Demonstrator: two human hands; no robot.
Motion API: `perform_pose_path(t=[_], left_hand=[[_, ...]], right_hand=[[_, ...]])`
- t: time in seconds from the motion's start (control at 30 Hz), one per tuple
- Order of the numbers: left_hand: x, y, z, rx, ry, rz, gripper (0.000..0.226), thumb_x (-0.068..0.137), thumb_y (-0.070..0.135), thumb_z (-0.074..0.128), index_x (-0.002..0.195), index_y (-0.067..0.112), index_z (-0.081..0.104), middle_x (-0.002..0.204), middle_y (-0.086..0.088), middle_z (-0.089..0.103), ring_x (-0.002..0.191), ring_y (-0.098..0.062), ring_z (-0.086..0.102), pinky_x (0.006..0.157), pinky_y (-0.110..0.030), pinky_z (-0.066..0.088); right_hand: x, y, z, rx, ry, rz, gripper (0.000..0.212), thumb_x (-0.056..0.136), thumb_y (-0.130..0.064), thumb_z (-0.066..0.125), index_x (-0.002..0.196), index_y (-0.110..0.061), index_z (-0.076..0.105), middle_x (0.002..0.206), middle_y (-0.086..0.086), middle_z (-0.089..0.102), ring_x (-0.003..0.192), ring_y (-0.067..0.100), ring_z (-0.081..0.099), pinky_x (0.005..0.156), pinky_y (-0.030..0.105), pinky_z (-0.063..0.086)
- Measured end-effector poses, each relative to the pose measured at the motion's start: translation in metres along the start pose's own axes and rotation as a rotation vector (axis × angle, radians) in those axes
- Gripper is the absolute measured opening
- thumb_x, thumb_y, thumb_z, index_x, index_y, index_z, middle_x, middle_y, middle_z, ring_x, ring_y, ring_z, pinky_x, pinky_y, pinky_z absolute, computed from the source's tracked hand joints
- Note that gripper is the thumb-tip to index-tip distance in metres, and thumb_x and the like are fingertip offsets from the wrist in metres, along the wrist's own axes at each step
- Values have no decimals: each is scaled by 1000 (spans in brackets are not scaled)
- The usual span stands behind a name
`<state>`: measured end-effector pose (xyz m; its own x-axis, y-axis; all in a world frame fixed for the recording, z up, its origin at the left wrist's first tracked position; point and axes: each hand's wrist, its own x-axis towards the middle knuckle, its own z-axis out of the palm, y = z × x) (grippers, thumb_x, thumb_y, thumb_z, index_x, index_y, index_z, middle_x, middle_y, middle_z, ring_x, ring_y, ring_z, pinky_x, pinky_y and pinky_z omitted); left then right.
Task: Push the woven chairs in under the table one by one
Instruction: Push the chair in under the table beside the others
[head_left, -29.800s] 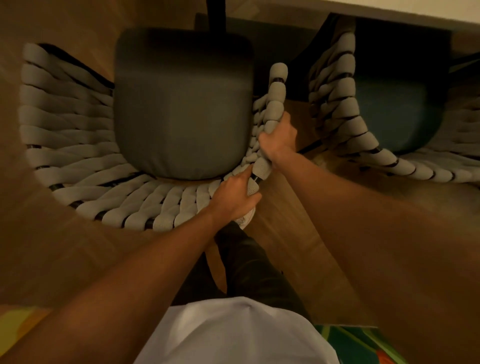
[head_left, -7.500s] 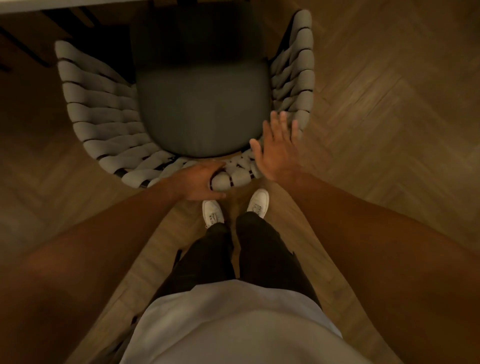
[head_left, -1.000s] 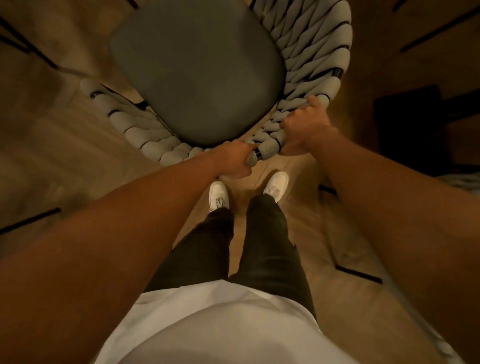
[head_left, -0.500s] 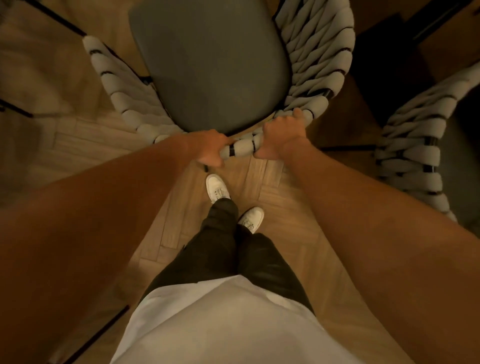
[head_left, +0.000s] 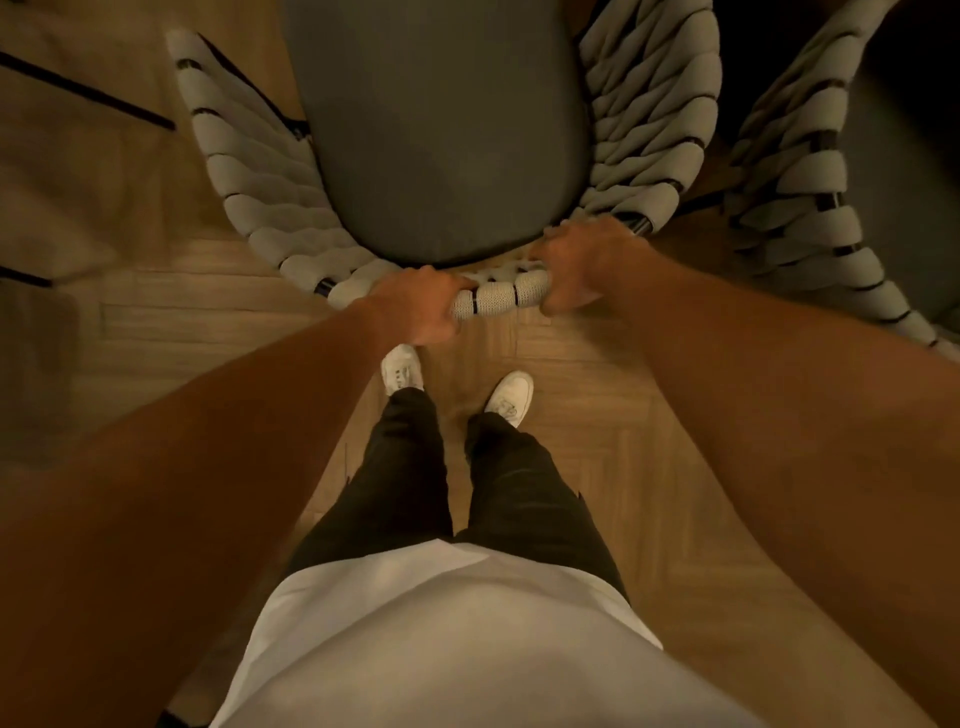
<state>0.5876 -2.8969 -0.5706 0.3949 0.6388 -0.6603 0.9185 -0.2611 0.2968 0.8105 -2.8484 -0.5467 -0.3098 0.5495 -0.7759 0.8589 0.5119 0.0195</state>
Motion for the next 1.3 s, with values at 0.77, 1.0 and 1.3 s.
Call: perform_pose_path(t=[0.77, 1.0, 1.3], left_hand=[[-26, -158, -42, 318, -146, 448, 62, 85, 39, 63, 145, 39, 44, 120, -1, 66, 104, -23, 64, 84, -39, 54], [18, -167, -95, 354, -213, 509, 61, 85, 42, 65, 143, 40, 47, 123, 1, 67, 104, -24, 65, 86, -42, 56], [104, -170, -177, 383, -232, 549, 64, 77, 51, 56, 140, 45, 47, 121, 3, 68, 100, -22, 67, 81, -44, 58]], right_hand=[[12, -171, -20, 367, -80, 362, 67, 74, -77, 53, 120, -30, 60, 102, 2, 56, 103, 30, 58, 95, 52, 41], [38, -151, -53, 444, -68, 447, 69, 72, -73, 53, 123, -25, 59, 120, 7, 61, 113, 34, 57, 98, 52, 44], [95, -74, -104, 439, -48, 478, 75, 68, -78, 53, 117, -23, 62, 113, 7, 63, 109, 35, 57, 89, 47, 40]])
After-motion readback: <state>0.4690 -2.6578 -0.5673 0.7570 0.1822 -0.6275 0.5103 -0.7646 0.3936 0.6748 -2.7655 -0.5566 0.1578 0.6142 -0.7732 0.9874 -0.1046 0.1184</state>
